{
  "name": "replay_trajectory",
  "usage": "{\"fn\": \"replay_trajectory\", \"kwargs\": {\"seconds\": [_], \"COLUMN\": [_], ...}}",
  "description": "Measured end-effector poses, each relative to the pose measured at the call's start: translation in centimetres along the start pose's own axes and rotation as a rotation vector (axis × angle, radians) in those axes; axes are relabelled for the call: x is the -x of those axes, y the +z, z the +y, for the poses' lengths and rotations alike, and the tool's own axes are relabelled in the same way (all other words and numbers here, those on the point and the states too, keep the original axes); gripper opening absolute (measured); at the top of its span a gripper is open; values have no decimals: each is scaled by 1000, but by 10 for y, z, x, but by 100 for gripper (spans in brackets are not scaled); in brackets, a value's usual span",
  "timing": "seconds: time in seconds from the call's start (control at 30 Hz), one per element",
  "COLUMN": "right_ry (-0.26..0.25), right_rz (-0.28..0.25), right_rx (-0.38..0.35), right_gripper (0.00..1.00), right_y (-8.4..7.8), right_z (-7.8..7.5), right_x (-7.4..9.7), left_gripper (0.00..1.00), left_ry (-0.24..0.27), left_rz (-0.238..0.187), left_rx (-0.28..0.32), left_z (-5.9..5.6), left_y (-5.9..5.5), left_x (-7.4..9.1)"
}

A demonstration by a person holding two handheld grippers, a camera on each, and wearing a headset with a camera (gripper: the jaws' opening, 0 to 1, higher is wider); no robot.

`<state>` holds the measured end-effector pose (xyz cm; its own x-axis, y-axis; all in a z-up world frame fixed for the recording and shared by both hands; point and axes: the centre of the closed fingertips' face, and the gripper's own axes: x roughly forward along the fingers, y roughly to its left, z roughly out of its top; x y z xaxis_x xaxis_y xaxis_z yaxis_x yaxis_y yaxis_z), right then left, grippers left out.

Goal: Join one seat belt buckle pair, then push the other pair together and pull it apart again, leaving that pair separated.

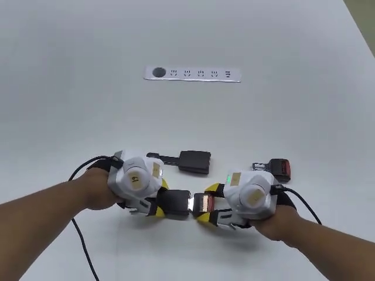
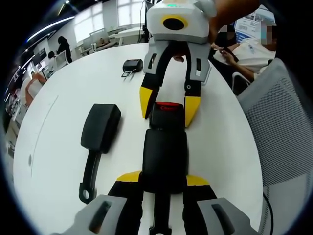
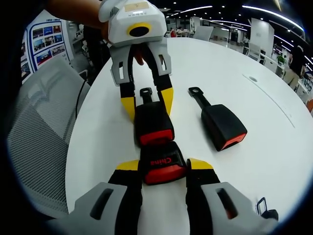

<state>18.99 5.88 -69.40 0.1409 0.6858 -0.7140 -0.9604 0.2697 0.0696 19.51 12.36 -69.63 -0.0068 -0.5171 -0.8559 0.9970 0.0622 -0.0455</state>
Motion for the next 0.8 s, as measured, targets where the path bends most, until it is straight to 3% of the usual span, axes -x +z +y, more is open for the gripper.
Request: {"fn": "replay_trajectory", "kwargs": {"seconds": [0.47,0.8], "right_ry": [8,35], "right_rz": [44,22], "right_rx": [41,33], "right_gripper": [32,32], "right_y": [0,-1], "right_z": [0,1], "right_x": [6,8], "left_gripper": [31,31], "left_ry": [3,-10], "left_rz": [-2,-9], "left_rx": [-8,-24], "left_z": [-2,-5], "left_y": [0,2], "left_x": [2,4]}}
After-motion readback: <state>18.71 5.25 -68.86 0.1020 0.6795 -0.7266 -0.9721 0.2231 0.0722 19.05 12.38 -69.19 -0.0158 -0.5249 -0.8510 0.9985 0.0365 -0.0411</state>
